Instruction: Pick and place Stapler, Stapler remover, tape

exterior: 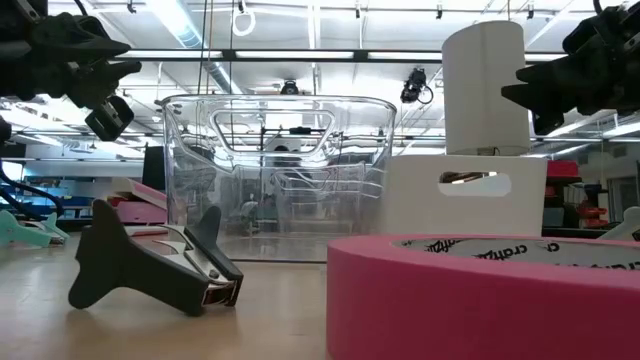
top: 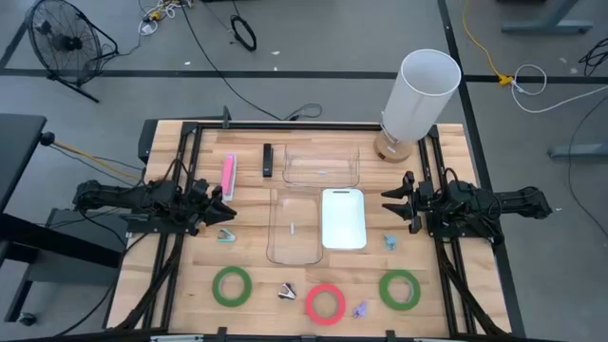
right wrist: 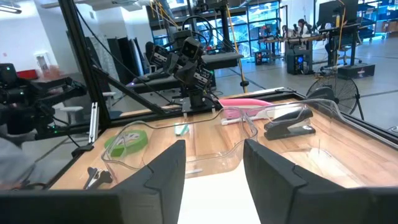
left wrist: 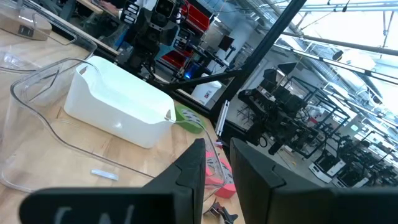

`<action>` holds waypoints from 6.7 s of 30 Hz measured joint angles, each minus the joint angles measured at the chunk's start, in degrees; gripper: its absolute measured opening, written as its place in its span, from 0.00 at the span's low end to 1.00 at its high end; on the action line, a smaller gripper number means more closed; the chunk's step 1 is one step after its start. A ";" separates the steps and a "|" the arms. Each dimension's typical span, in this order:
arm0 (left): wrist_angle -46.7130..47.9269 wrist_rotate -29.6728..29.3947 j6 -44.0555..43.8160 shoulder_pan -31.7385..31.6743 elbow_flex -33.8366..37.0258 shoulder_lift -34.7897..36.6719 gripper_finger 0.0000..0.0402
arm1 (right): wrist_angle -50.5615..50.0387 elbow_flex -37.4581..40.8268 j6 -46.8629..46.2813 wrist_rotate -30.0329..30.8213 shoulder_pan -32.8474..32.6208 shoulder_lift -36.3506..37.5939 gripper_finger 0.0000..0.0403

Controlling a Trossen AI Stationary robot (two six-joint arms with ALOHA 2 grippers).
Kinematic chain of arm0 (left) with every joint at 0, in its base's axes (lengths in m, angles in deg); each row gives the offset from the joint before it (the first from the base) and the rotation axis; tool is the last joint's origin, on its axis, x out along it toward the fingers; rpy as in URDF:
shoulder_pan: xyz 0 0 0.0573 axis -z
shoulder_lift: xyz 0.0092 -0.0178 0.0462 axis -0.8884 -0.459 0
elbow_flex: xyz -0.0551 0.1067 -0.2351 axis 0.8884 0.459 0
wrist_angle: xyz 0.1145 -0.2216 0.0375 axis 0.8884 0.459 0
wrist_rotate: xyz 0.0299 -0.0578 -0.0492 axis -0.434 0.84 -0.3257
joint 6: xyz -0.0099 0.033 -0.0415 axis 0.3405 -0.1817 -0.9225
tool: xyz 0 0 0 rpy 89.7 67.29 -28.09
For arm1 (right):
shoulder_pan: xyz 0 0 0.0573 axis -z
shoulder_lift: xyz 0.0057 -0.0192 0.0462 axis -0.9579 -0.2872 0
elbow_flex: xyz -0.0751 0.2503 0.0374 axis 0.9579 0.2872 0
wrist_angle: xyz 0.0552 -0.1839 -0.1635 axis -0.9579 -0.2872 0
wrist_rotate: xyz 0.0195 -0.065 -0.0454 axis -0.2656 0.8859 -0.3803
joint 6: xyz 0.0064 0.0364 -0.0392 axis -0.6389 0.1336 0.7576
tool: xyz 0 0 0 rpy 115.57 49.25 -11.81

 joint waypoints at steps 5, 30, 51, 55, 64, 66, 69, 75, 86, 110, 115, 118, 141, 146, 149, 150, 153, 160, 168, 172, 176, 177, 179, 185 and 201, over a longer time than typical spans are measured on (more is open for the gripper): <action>-0.01 -0.01 0.00 0.00 0.00 0.00 0.19 | -0.02 0.00 0.00 0.02 -0.01 -0.01 0.41; 0.01 -0.01 0.01 0.01 0.00 0.00 0.19 | -0.01 0.00 0.00 0.02 -0.01 -0.02 0.41; -0.03 -10.56 0.02 -0.17 -0.02 0.00 0.19 | -0.56 -1.49 -19.66 9.99 -0.35 -2.56 0.40; -0.20 -14.98 0.04 -0.17 -0.01 0.00 0.19 | -4.77 -4.67 -30.17 2.35 -2.55 -10.68 0.35; -0.28 -17.43 0.07 -0.17 -0.02 0.00 0.19 | -12.79 -22.82 -36.00 -11.06 -7.64 -33.90 0.21; -0.27 -17.45 0.04 -0.17 -0.02 0.00 0.19 | -22.22 -28.04 -38.40 -11.68 -7.98 -38.44 0.20; -0.21 -17.45 0.02 -0.17 -0.02 0.00 0.19 | -35.76 -34.72 -43.44 -13.02 -8.00 -44.97 0.20; -0.16 -17.45 0.02 -0.17 -0.02 0.00 0.19 | -47.40 -41.32 -50.34 -19.29 -8.08 -54.91 0.25; -0.07 -17.45 -0.02 -0.17 -0.02 0.00 0.19 | -52.28 -38.62 -49.20 -25.40 -7.52 -64.89 0.35; 0.15 -15.96 -0.04 -0.15 -0.04 -0.02 0.19 | -51.12 -37.04 -48.43 -14.09 -8.04 -65.68 0.58; 0.15 -15.94 -0.04 -0.15 -0.04 -0.01 0.19 | -45.27 -32.04 -52.83 -17.07 -8.04 -65.68 0.61; 0.15 -15.94 -0.04 -0.15 -0.04 0.00 0.19 | -40.75 -28.97 -54.04 -19.02 -8.04 -65.68 0.61; 0.15 -15.93 0.00 -0.15 -0.04 -0.01 0.19 | -30.22 -23.69 -51.21 -16.22 -8.13 -65.68 0.23; 0.15 -15.94 0.00 -0.15 -0.04 -0.02 0.19 | -34.15 -25.86 -49.10 -16.25 -7.55 -65.68 0.23; 0.15 -15.94 0.00 -0.15 -0.04 0.00 0.19 | -39.69 -28.97 -46.84 -15.67 -6.46 -65.68 0.23; 0.15 -15.94 0.00 -0.15 -0.04 0.00 0.19 | -41.82 -30.34 -45.85 -15.41 -6.04 -65.68 0.23; 0.15 -15.93 0.00 -0.15 -0.04 -0.01 0.19 | -48.62 -35.57 -42.06 -14.48 -4.42 -65.68 0.23; 0.15 -15.94 0.01 -0.15 -0.04 -0.01 0.19 | -60.73 -51.75 -34.92 -8.31 -1.33 -65.66 0.23; 0.15 -15.94 0.02 -0.15 -0.04 0.00 0.19 | -57.29 -62.44 -29.07 -1.99 -1.01 -67.46 0.23; 0.15 -16.03 0.04 -0.15 -0.04 -0.02 0.19 | -51.22 -63.21 -24.53 -4.09 -1.01 -72.44 0.23; 0.15 -16.07 0.02 -0.17 -0.02 -0.02 0.19 | -45.94 -63.21 -21.17 -7.35 -1.28 -78.50 0.23; 0.15 -16.07 0.04 -0.16 -0.02 -0.01 0.19 | -44.93 -63.21 -20.50 -8.16 -1.39 -79.99 0.23; 0.15 -16.09 0.04 -0.15 -0.02 0.00 0.19 | -44.26 -63.21 -19.04 -9.26 -1.74 -82.51 0.23; 0.15 -16.14 0.09 -0.15 -0.02 -0.02 0.19 | -44.45 -63.21 -19.74 -9.66 -2.87 -85.51 0.23; 0.15 -16.15 0.11 -0.15 -0.02 -0.02 0.19 | -43.65 -63.21 -20.44 -8.99 -3.72 -85.53 0.34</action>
